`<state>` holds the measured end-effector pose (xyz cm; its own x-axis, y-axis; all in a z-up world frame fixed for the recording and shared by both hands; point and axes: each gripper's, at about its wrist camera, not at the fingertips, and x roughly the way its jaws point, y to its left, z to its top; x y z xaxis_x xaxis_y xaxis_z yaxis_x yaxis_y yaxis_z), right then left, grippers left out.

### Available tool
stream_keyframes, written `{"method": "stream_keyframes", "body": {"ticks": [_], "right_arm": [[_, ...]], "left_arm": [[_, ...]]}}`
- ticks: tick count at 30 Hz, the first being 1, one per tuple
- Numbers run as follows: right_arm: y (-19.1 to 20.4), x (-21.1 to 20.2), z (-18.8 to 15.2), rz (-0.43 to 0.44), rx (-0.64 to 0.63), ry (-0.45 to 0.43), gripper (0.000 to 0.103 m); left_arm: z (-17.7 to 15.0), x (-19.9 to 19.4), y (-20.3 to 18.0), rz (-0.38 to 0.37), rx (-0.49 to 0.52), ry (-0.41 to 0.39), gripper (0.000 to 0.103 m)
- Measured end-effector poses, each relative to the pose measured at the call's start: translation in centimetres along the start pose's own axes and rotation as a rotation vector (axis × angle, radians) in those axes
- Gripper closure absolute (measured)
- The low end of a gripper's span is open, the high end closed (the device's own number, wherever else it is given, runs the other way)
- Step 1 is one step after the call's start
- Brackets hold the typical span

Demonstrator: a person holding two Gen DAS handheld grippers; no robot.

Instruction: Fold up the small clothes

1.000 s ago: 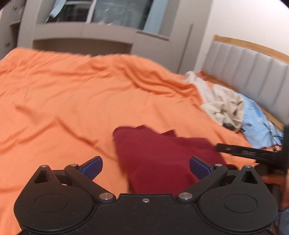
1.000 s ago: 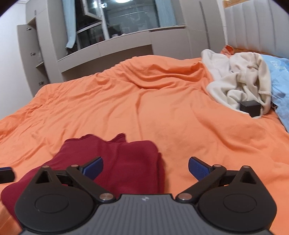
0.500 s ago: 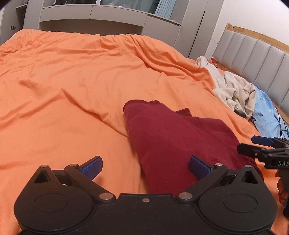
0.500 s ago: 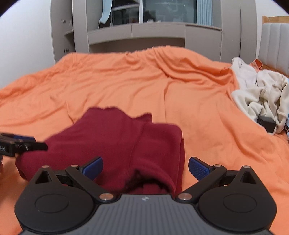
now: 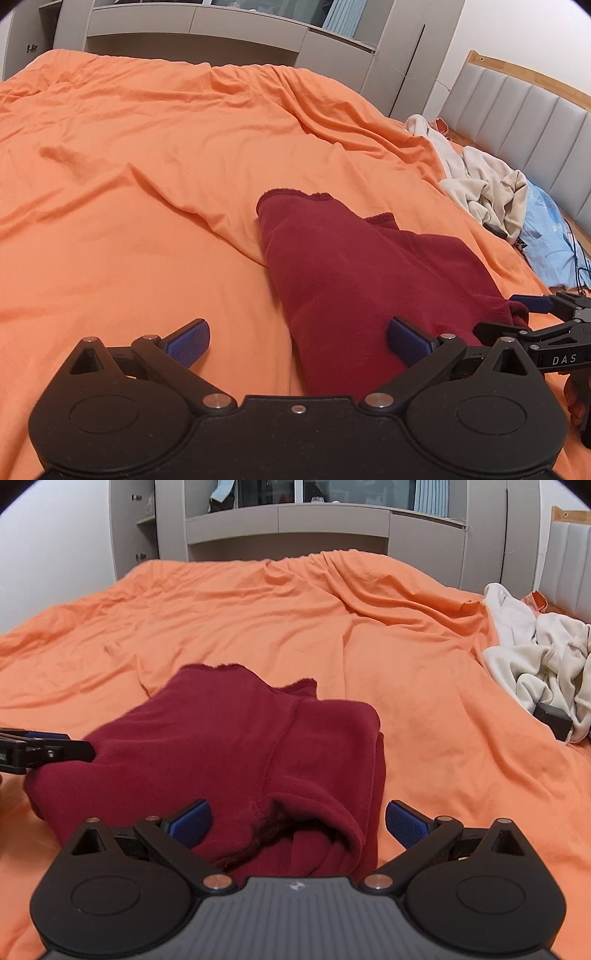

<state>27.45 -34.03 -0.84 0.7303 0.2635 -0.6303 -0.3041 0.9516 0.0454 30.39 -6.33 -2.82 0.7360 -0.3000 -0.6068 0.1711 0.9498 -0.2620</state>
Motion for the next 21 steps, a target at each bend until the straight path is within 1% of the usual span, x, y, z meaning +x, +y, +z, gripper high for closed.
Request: {"method": "stream_keyframes", "body": {"ticks": [3, 6, 9, 11, 13, 17, 21], "right_arm": [[-0.3, -1.2, 0.1, 0.061, 0.004, -0.042, 0.000], [0.1, -2.2, 0.1, 0.123, -0.024, -0.075, 0.000], [0.9, -2.9, -0.1, 0.181, -0.086, -0.083, 0.000], [1.6, -2.9, -0.2, 0.201, -0.127, -0.077, 0.000], [2.4, -2.7, -0.4, 0.196, -0.167, -0.057, 0.000], [3.6, -1.8, -0.9, 0.152, -0.231, -0.007, 0.000], [4.0, -1.5, -1.2, 0.146, -0.242, 0.008, 0.000]], "left_arm": [[0.4, -0.6, -0.1, 0.004, 0.003, -0.006, 0.001], [0.7, -1.7, -0.2, -0.015, 0.007, -0.018, 0.001], [0.6, -2.9, -0.2, -0.045, 0.014, -0.021, 0.001], [0.2, -3.5, -0.2, -0.054, 0.025, -0.023, 0.001], [-0.2, -3.9, -0.2, -0.057, 0.043, -0.026, 0.001], [-1.2, -4.0, -0.3, -0.047, 0.083, -0.026, 0.001], [-1.9, -3.6, -0.8, -0.026, 0.124, -0.021, 0.001]]}}
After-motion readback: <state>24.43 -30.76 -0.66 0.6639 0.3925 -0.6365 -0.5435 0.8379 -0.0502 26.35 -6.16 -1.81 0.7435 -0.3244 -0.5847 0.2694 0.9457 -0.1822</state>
